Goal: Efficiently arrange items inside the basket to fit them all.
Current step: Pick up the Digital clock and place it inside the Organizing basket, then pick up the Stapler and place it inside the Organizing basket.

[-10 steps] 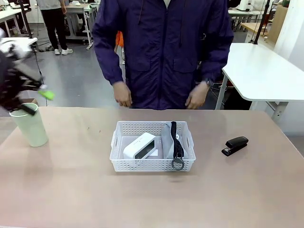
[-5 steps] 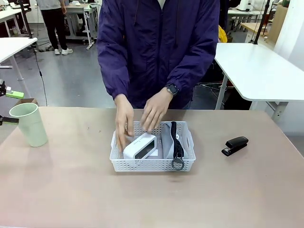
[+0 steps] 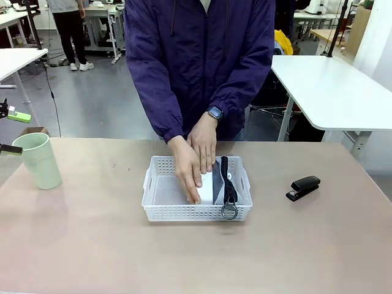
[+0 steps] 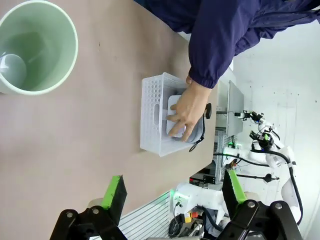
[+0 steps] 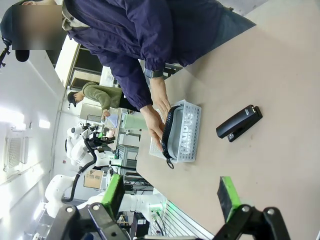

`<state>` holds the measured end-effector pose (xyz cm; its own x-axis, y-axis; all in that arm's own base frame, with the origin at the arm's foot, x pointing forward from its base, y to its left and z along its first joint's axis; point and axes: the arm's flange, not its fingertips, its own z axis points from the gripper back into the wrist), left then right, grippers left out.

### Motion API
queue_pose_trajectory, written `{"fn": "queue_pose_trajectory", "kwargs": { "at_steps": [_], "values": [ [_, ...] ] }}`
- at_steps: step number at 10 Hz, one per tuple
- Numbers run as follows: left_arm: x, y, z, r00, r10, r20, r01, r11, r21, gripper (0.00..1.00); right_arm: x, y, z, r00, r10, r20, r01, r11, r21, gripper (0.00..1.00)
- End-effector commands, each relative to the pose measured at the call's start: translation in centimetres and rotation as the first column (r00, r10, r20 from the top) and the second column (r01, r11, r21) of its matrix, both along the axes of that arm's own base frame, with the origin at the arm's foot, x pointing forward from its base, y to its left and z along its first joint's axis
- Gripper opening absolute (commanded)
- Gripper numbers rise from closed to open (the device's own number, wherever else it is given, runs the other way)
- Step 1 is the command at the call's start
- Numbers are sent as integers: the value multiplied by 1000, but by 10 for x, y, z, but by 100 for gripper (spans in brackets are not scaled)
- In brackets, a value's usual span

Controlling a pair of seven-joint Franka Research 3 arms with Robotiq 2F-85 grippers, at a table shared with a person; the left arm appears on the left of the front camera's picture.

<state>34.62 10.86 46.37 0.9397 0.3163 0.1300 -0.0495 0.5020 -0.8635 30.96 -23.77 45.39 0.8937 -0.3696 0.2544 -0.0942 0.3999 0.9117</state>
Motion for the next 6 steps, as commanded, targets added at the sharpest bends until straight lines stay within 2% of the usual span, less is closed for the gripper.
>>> {"fn": "queue_pose_trajectory", "kwargs": {
  "at_steps": [1, 6],
  "values": [
    [-3, 2, 2, 1000, -8, -20, 8, 1000, 5, 100, 1, 0, 2, 999, -2, 40, 1, 1000, 12, 100],
    [-3, 2, 2, 1000, -8, -20, 8, 1000, 5, 100, 1, 0, 2, 999, -2, 40, 1, 1000, 12, 100]
  ]
}}
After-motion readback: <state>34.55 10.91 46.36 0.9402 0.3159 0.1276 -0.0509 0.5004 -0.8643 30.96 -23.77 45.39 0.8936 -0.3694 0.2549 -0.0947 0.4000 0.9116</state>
